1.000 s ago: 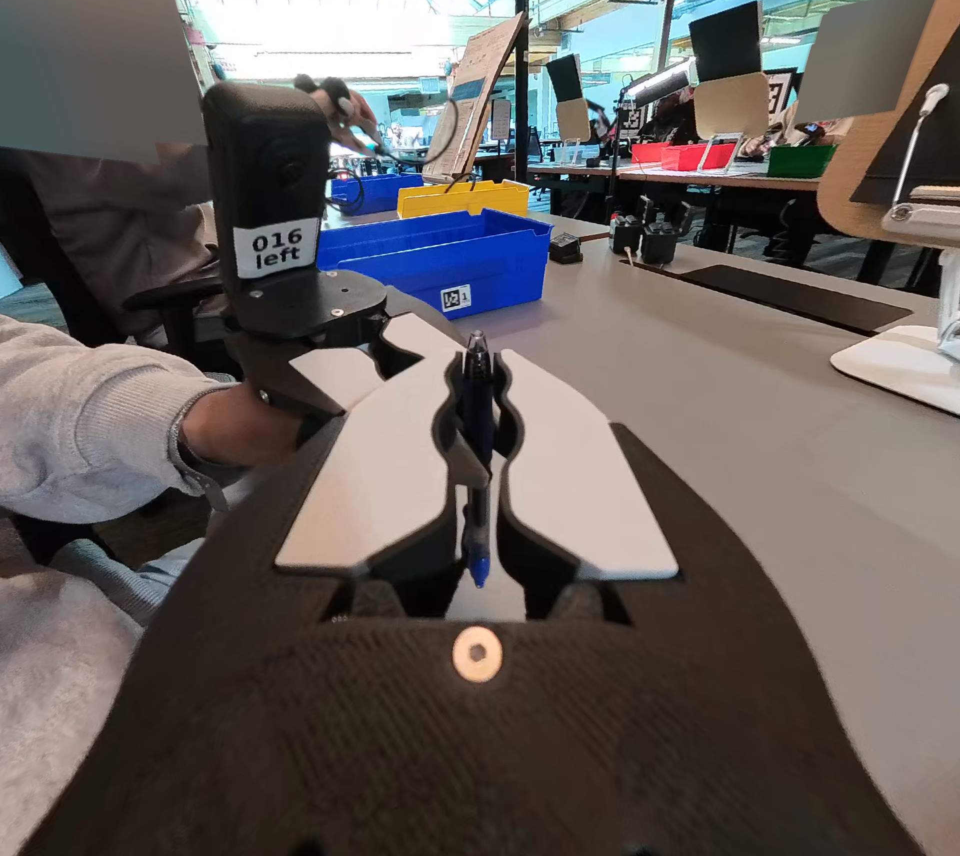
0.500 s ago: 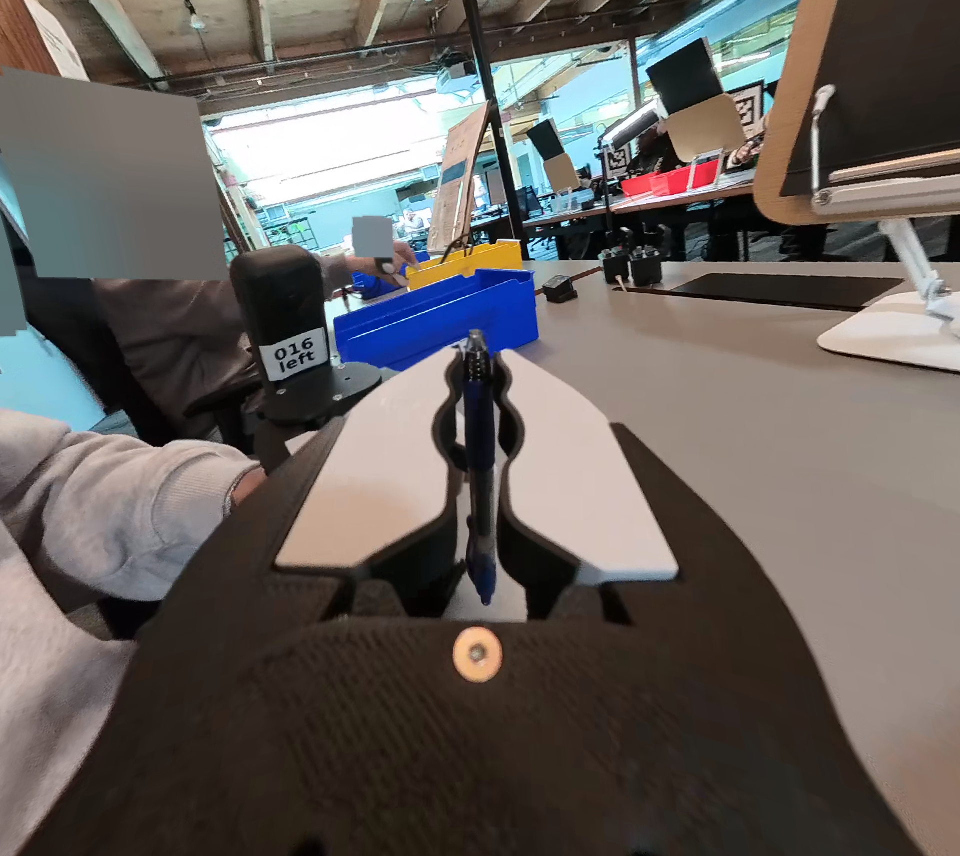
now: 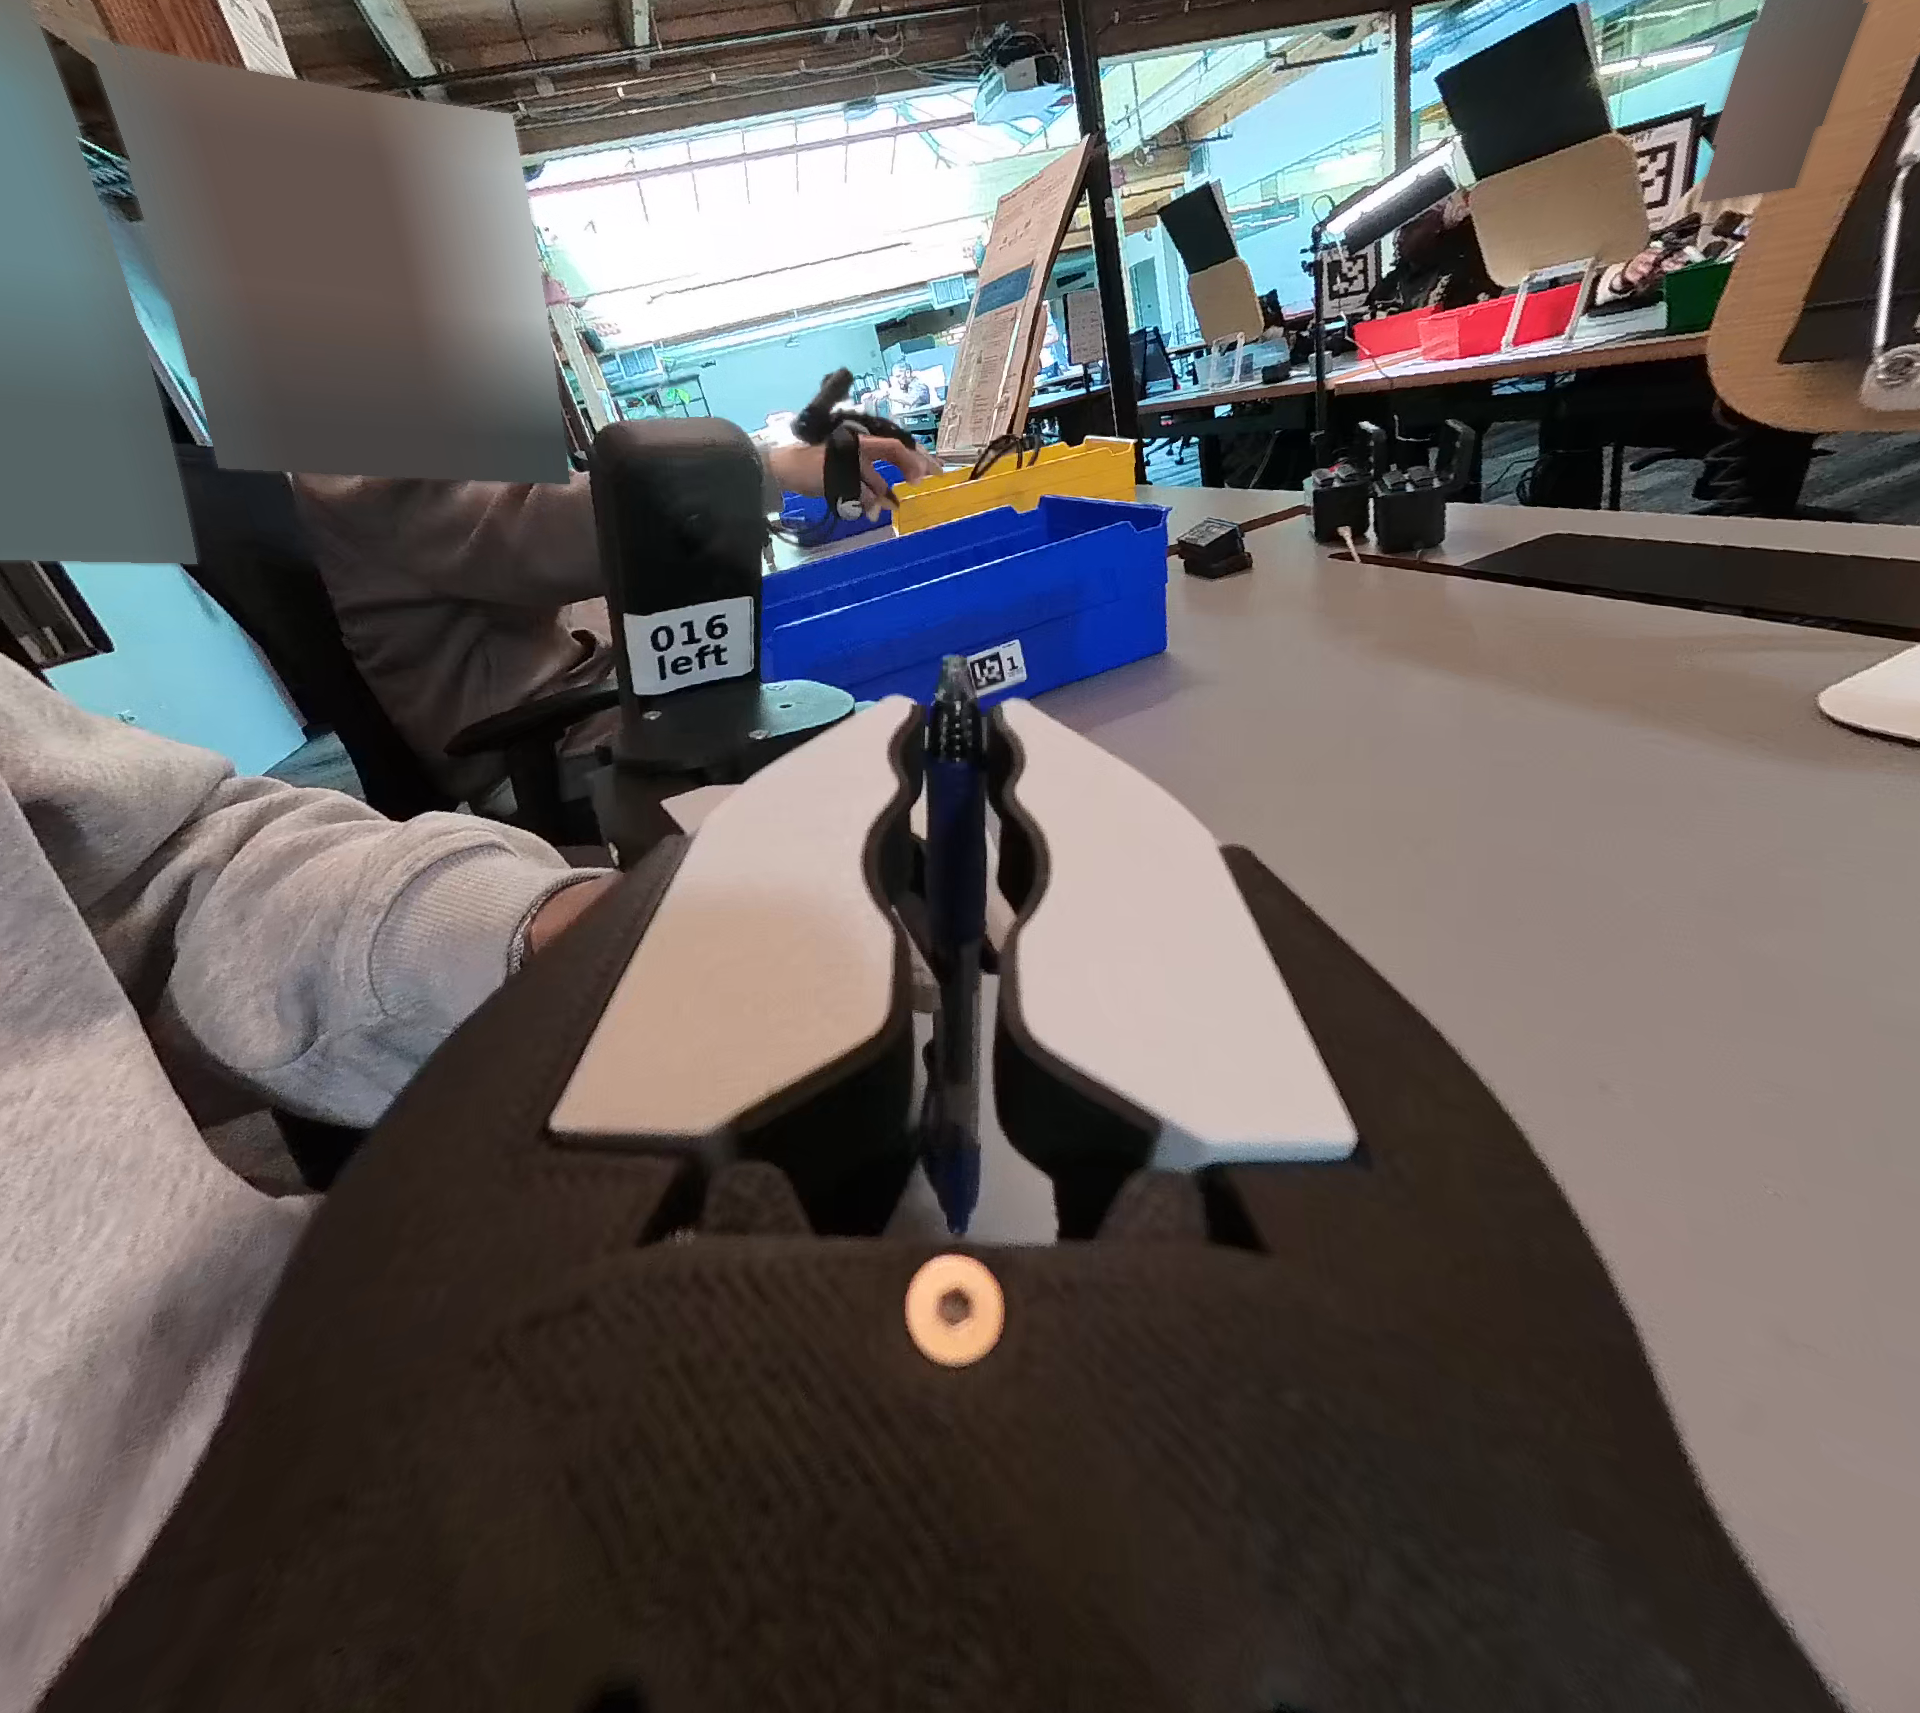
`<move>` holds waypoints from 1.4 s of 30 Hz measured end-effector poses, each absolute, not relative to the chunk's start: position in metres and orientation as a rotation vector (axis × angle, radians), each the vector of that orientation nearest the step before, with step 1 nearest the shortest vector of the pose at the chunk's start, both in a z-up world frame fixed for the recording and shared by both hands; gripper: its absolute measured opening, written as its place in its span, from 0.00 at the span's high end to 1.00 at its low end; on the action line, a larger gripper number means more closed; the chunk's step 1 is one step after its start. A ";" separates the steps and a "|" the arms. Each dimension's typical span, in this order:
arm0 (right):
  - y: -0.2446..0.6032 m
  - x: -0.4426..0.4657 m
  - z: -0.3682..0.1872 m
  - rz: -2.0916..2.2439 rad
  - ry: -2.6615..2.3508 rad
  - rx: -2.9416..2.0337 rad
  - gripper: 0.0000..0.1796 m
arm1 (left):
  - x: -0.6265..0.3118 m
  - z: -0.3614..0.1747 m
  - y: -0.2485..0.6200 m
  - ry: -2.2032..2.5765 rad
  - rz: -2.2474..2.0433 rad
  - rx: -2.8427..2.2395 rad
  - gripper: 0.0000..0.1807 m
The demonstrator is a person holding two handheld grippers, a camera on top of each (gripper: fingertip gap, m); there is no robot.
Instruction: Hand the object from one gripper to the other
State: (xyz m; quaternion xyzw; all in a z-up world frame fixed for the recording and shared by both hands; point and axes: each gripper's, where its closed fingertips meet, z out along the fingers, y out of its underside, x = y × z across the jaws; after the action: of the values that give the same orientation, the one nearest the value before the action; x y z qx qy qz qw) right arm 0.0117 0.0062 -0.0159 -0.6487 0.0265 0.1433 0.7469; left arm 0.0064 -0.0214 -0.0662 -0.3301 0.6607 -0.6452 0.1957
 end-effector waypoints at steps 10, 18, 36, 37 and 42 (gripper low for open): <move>0.013 0.020 -0.029 0.255 0.054 -1.467 0.76 | 0.010 -0.051 0.005 1.740 -1.881 -0.966 0.94; 0.024 -0.006 -0.066 0.332 -0.121 -1.665 0.82 | 0.001 -0.036 0.010 1.755 -2.032 -0.905 0.94; 0.021 -0.024 -0.061 0.395 -0.204 -1.644 0.94 | -0.004 -0.023 0.004 1.682 -2.122 -0.834 0.72; 0.020 -0.022 -0.060 0.392 -0.195 -1.636 0.94 | -0.002 -0.022 0.006 1.659 -2.130 -0.846 0.70; 0.017 -0.009 -0.048 0.346 -0.134 -1.594 0.94 | 0.003 -0.023 0.014 1.607 -2.154 -0.905 0.67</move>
State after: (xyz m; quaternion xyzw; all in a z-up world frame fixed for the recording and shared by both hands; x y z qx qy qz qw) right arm -0.0085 0.0167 -0.0485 -0.7110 -0.0599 0.1544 0.6834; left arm 0.0026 0.0144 -0.0230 -0.3155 0.5601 -0.7507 0.1525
